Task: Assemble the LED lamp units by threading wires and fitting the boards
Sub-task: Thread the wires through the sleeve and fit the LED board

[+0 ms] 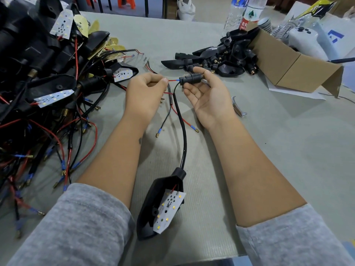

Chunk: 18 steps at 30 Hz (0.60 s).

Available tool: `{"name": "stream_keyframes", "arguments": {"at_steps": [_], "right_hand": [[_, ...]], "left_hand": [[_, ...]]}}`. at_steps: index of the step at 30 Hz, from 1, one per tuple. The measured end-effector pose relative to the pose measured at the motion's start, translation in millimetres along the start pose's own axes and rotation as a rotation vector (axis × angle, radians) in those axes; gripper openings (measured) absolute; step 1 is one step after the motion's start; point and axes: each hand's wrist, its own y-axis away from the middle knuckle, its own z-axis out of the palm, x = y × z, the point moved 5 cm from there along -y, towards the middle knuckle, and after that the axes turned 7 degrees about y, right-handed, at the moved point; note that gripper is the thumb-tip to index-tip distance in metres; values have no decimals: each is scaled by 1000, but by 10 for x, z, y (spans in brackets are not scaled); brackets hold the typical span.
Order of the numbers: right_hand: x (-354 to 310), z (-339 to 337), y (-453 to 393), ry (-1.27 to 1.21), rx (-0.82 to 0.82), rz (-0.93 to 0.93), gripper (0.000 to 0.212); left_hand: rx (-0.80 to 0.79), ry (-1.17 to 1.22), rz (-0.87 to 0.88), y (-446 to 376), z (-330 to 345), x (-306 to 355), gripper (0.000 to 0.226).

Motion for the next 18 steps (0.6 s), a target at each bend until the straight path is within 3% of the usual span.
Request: {"name": "stream_keyframes", "arguments": {"at_steps": [8,14,18], "right_hand": [[9,68,40,106,-83,-22,24],[6,53,28,-5,-20,12,17],[2,43,25,64,-19,-23,13]], "left_hand": [[-54,-25,53,52,61,28,11],[1,102,-72,43,47,20,9],[-18,106,-70,58,61,25,13]]}}
